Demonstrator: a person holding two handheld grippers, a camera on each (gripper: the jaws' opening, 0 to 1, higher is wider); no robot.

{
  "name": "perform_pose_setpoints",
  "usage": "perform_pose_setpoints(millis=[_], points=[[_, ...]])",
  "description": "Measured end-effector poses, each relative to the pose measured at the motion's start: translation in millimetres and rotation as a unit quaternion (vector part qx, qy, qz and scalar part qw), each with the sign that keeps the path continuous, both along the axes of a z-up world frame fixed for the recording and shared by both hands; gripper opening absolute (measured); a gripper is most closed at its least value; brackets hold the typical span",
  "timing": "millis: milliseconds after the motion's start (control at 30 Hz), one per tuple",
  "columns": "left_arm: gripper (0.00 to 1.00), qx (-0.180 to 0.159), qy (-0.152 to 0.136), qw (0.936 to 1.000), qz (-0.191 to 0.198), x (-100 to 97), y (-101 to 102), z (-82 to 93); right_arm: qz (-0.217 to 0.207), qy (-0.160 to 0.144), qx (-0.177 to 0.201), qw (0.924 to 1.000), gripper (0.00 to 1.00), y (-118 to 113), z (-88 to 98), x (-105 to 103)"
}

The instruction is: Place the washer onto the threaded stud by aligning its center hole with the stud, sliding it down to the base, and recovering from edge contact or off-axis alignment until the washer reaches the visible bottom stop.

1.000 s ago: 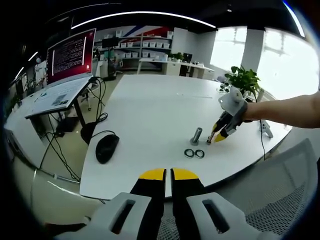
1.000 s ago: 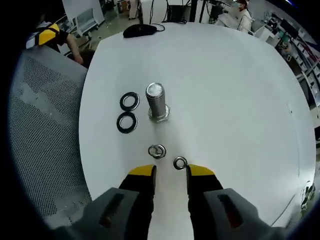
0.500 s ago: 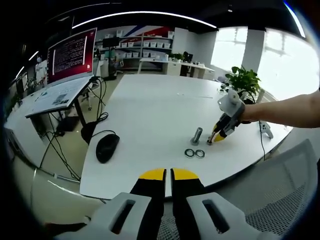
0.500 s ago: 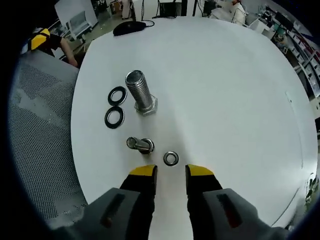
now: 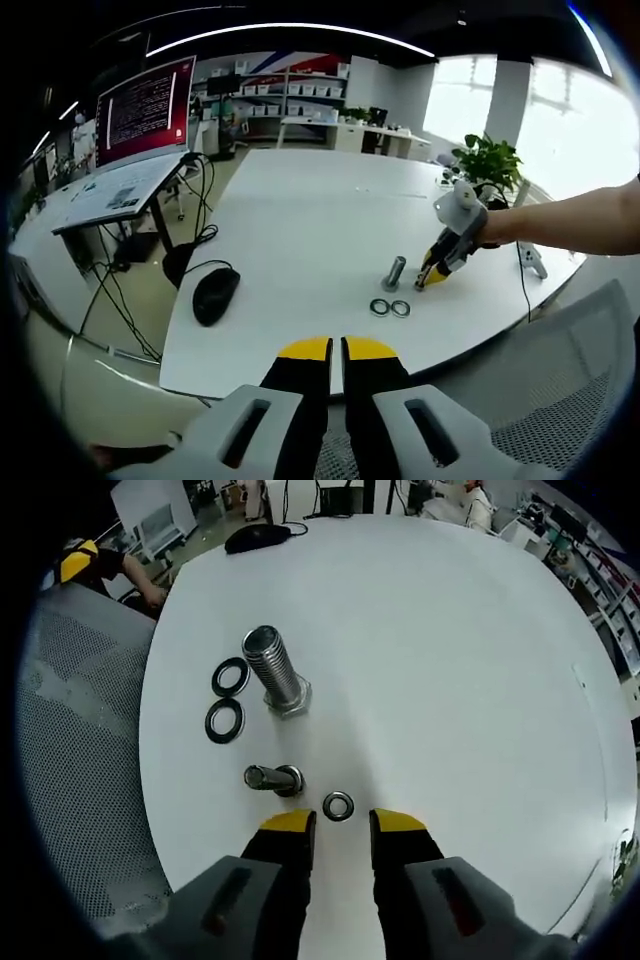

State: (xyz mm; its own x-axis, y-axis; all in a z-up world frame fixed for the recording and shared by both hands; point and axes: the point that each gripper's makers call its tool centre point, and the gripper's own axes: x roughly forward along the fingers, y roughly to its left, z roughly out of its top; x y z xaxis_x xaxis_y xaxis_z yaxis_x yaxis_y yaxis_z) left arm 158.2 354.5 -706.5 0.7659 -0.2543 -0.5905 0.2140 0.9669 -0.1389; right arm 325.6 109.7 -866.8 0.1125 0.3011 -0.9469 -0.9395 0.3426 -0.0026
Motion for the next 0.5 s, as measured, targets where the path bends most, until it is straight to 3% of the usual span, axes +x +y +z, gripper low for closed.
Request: perform_pose_setpoints(millis=[500], points=[[0.01,-0.002,-0.003,1.0,0.003,-0.1,0.1,0.9,-0.001,-0.017,0.018,0.9997,0.16,6.0,0.7,-1.8]])
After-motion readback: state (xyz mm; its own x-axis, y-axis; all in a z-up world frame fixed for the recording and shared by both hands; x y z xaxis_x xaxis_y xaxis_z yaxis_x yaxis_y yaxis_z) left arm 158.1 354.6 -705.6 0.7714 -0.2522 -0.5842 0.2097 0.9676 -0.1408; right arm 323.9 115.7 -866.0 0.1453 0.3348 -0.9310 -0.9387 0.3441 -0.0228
